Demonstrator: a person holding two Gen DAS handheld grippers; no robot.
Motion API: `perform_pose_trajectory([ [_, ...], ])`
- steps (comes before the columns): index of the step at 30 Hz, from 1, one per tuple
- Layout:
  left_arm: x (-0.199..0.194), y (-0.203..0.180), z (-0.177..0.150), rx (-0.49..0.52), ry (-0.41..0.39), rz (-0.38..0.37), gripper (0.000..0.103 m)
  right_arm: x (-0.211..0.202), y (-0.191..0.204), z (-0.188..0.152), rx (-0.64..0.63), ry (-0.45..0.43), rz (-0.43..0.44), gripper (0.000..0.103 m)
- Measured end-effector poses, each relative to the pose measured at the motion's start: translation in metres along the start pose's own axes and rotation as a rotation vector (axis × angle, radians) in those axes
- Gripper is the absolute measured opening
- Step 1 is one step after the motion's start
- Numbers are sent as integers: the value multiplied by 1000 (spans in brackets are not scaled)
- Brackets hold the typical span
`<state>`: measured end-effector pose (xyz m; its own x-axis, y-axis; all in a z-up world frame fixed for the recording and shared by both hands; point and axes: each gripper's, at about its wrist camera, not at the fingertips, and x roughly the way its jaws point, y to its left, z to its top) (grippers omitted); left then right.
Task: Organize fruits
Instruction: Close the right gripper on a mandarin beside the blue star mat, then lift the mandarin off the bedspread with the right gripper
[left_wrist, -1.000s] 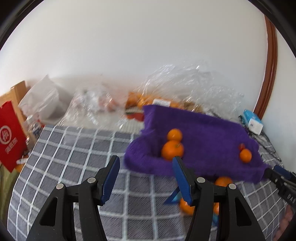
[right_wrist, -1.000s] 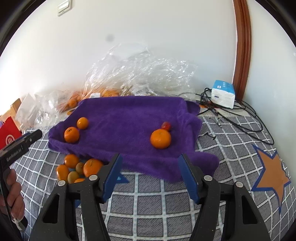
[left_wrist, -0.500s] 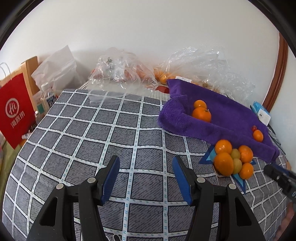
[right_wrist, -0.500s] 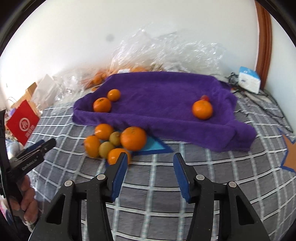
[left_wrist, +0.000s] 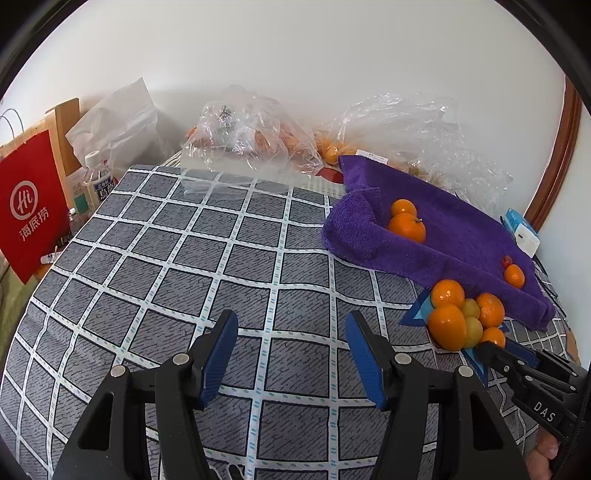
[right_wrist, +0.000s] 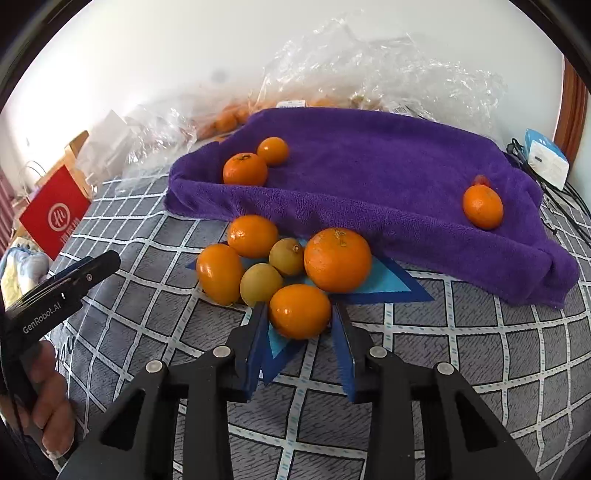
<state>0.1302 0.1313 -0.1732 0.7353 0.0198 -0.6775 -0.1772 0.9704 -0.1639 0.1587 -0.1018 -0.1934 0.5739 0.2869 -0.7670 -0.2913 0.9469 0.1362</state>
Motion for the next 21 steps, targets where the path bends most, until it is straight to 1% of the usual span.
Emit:
perform_pose_trajectory([
  [3, 0, 1, 0, -6, -1, -1, 58, -9, -8, -4, 21, -21, -3, 34],
  [6, 0, 2, 0, -16, -1, -10, 58, -29, -22, -7, 35, -68, -50, 34],
  [7, -1, 2, 0, -18, -6, -14, 58, -37, -28, -8, 38, -88, -74, 34],
  [10, -6, -1, -1, -12, -31, -29, 58, -52, -49, -14, 42, -129, -185, 34],
  [12, -8, -3, -1, -4, -40, -34, 58, -53, -61, -17, 54, -125, -219, 34],
  [16, -10, -7, 0, 8, -52, -58, 58, -52, -84, -23, 101, -97, -235, 34],
  [21, -15, -10, -1, 23, -76, -86, 58, -52, -95, -32, 114, -101, -229, 34],
])
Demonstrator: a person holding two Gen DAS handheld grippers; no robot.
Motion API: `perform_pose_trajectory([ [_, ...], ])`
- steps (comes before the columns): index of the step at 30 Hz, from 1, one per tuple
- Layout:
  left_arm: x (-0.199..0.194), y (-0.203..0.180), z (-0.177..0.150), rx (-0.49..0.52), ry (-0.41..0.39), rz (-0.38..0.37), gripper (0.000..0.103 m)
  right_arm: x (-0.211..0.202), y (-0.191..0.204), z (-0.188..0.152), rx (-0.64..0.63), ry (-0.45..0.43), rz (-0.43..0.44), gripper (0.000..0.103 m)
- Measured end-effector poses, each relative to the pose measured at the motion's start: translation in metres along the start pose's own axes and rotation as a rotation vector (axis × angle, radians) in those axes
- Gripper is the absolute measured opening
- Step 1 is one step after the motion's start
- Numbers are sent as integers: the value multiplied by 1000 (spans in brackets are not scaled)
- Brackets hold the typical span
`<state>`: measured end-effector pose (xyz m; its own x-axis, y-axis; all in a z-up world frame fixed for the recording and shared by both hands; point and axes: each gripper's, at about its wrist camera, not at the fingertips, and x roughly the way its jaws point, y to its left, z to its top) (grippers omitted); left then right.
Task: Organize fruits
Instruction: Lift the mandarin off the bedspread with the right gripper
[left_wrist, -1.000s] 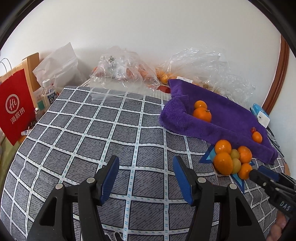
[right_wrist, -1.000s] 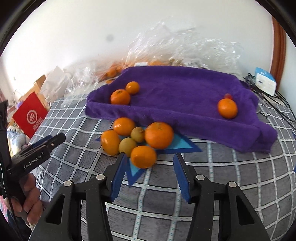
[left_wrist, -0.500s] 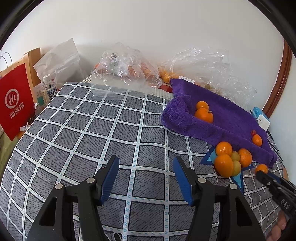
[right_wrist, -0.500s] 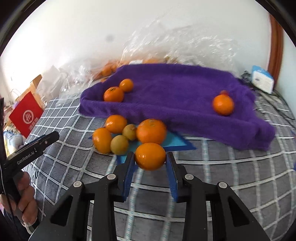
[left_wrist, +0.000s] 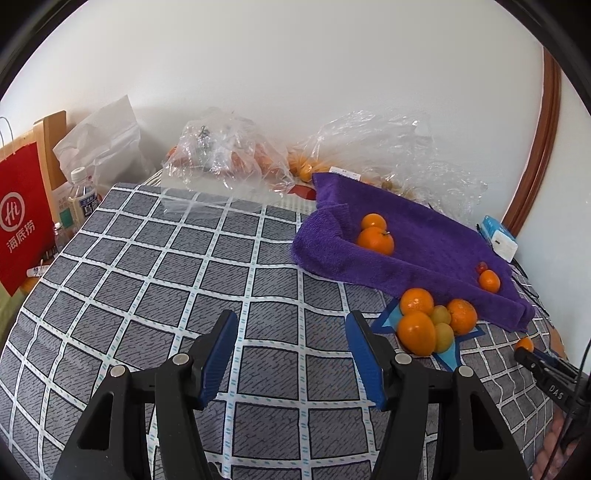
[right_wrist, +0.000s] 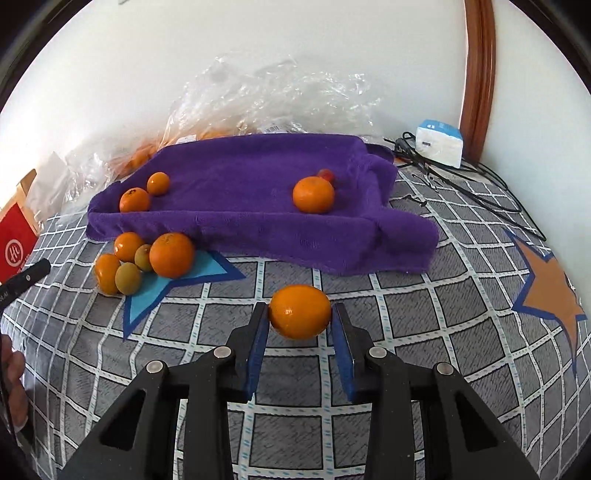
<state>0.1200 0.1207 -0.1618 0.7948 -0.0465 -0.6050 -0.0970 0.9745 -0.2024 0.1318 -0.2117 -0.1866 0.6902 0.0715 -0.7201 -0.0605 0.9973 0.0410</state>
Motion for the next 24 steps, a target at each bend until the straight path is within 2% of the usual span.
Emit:
perform_pose_trajectory([
  [4, -6, -2, -1, 10, -28, -16, 58, 3, 4, -3, -18, 7, 0, 34],
  [9, -2, -6, -2, 23, -1, -31, 58, 6, 4, -4, -24, 27, 11, 34],
  [18, -1, -4, -1, 8, 3, -22, 58, 5, -2, -4, 17, 20, 36, 34],
  [24, -12, -18, 5, 17, 1, -19, 58, 7, -2, -4, 23, 24, 51, 34],
])
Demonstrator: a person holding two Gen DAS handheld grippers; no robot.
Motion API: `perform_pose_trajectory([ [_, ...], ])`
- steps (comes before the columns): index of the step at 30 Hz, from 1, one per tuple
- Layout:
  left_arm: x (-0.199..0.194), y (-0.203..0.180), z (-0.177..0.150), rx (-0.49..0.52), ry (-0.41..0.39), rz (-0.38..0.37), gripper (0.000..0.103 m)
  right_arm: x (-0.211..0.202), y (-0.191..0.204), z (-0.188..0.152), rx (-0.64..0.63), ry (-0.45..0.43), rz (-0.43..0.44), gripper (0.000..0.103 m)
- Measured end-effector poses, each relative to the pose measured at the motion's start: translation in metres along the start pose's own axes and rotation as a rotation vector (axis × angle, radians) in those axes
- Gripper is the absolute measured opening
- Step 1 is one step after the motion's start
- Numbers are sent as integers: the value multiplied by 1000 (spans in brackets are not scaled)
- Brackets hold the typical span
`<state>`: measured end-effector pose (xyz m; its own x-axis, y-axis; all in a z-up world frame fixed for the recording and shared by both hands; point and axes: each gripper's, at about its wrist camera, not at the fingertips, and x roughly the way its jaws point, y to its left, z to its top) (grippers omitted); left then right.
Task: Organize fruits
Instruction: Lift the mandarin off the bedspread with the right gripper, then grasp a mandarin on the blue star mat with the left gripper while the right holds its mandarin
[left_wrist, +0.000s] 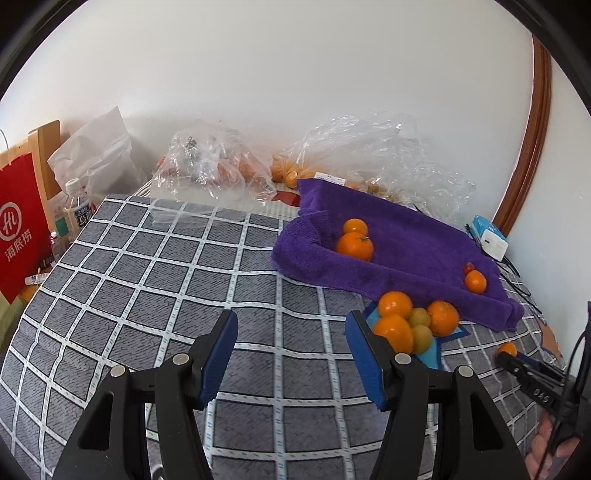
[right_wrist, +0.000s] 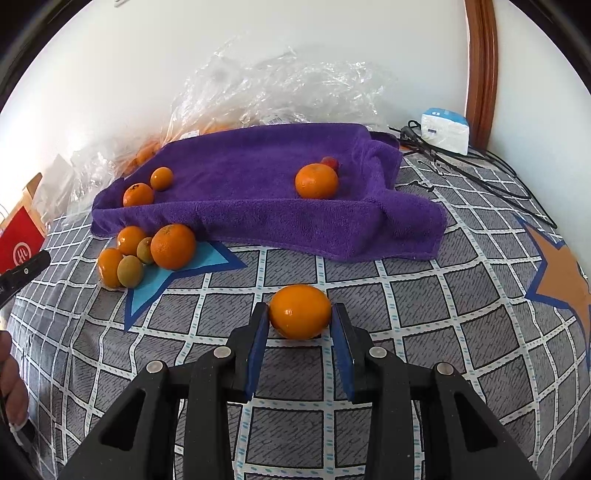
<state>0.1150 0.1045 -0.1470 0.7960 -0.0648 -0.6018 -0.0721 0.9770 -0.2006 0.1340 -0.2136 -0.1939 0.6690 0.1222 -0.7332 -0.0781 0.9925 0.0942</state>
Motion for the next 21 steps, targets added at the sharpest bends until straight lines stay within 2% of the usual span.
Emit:
perform_pose_trajectory([
  [5, 2, -20, 5, 16, 41, -41, 58, 1, 1, 0, -2, 5, -3, 34],
  [7, 6, -27, 6, 18, 46, -39, 58, 1, 1, 0, 0, 6, 0, 34],
  [12, 22, -39, 6, -13, 122, -48, 58, 1, 0, 0, 11, 5, 8, 34],
  [17, 31, -47, 10, -20, 141, -34, 58, 2, 0, 0, 12, 10, 9, 34],
  [21, 39, -51, 9, -39, 167, -57, 58, 3, 0, 0, 16, 10, 12, 34],
])
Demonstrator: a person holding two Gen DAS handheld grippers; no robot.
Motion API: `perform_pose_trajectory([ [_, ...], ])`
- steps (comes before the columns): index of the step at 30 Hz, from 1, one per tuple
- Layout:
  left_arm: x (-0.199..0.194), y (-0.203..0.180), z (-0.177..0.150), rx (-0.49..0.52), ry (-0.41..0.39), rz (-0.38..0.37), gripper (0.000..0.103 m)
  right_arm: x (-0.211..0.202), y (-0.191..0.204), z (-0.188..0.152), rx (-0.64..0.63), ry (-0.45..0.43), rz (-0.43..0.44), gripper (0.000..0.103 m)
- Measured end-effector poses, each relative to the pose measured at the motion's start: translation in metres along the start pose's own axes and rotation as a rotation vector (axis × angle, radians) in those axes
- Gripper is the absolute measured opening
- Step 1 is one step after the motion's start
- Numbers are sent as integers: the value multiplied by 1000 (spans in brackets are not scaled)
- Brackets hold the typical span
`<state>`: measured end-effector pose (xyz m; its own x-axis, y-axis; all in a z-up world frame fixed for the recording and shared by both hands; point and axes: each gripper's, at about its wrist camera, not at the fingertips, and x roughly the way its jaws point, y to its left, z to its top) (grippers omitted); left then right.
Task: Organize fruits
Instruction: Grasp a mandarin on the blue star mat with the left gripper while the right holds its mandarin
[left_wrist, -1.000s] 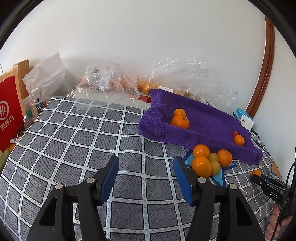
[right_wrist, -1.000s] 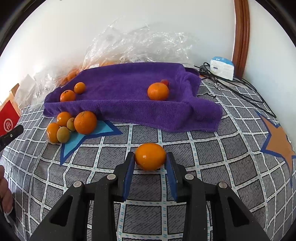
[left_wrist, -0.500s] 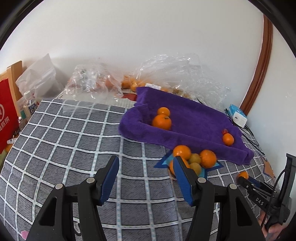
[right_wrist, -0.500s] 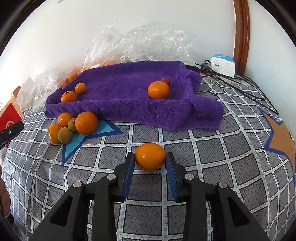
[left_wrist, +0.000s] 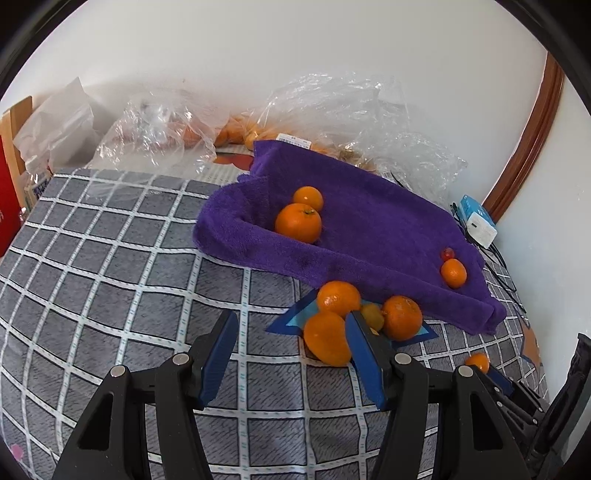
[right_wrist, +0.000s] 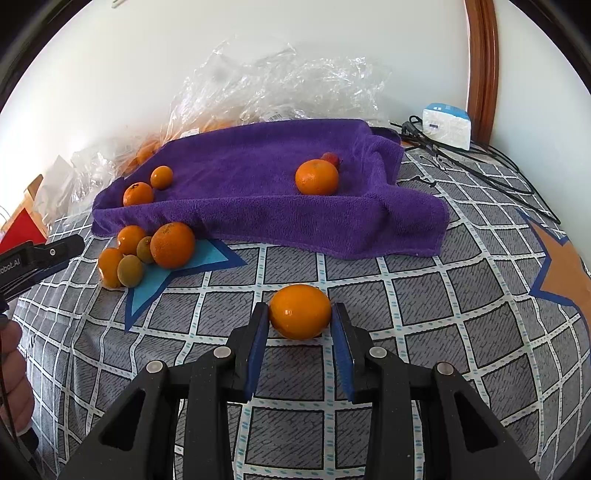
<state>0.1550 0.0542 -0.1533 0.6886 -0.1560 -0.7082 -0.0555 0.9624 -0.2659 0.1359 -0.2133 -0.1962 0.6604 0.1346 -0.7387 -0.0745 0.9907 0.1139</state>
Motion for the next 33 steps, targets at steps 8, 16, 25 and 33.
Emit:
perform_pose_trajectory([
  [8, 21, -8, -1, 3, 37, -15, 58, 0, 0, 0, -2, 2, -1, 34],
  [16, 39, -15, -3, 5, 63, -25, 56, 5, 3, 0, -13, 23, -6, 34],
  [25, 43, -19, -2, 8, 63, -57, 32, 5, 5, -1, -32, 27, -18, 34],
  [33, 32, 17, 1, -135, 27, -44, 32, 4, 1, 0, -18, 20, -9, 34],
])
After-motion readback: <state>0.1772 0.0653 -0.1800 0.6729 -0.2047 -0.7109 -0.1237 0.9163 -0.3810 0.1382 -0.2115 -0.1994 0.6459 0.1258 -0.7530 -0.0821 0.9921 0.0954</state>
